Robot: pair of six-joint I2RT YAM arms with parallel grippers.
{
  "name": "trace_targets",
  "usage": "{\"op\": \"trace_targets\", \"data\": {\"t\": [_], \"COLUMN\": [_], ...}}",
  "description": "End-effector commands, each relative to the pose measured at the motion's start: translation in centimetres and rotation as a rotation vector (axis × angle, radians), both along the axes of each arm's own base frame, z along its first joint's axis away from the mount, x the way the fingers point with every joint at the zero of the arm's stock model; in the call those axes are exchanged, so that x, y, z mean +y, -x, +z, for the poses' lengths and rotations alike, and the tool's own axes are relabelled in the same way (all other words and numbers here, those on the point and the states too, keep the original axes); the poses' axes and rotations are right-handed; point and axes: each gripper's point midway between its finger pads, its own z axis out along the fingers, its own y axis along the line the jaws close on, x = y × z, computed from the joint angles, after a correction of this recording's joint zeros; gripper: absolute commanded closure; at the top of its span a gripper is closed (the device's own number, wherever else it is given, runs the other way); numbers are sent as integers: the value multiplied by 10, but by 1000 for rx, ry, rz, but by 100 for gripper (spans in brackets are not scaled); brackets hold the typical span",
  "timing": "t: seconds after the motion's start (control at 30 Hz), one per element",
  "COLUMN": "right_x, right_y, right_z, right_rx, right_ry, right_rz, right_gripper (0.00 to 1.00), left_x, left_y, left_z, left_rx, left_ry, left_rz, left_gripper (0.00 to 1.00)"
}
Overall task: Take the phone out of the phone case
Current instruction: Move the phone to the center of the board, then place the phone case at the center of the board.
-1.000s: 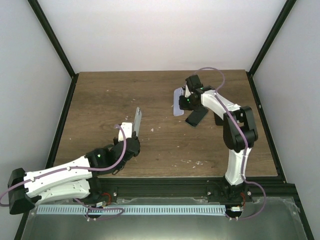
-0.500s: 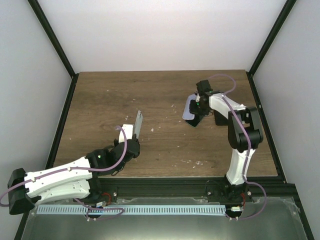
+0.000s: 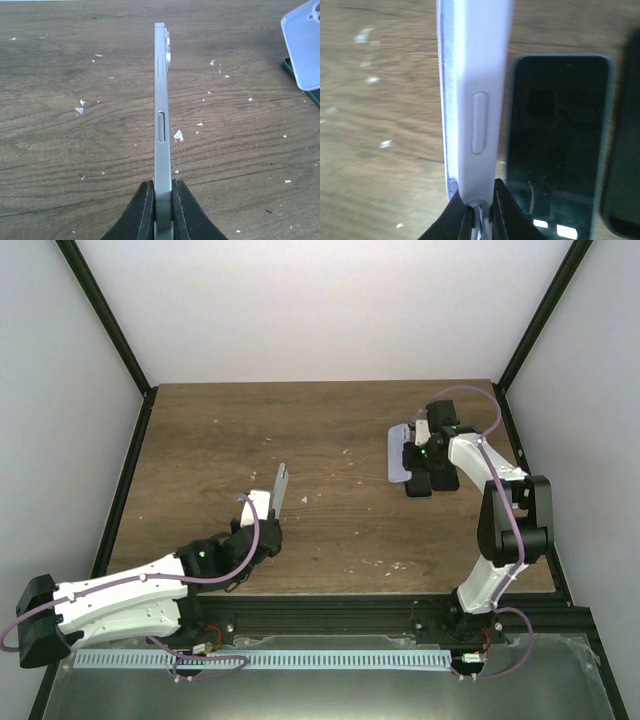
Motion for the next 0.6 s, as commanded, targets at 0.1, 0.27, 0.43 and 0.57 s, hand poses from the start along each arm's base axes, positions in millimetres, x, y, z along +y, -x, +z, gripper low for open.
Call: {"op": "trace_targets", "data": {"t": [0.1,0.27,0.43,0.57], "right_x": [66,75,70,58], "right_y": [5,13,19,22], "right_z": [47,19,-14,-32], "right_rx": [-70,39,128,165], "right_ry": [-314,-381,-373,-359], "right_rz": [334,344,347,310], "right_gripper": [99,99,99,99], "left_x": [1,1,-3,-8], "left_y": [-5,-4,-4,-6], "left_z": [16,17,15,12], "left_rx": [-52,-49,-46,-41], "left_ry": [34,27,4,-41], "left_rz": [17,11,-12,-34], "left_gripper": [100,100,100,100]}}
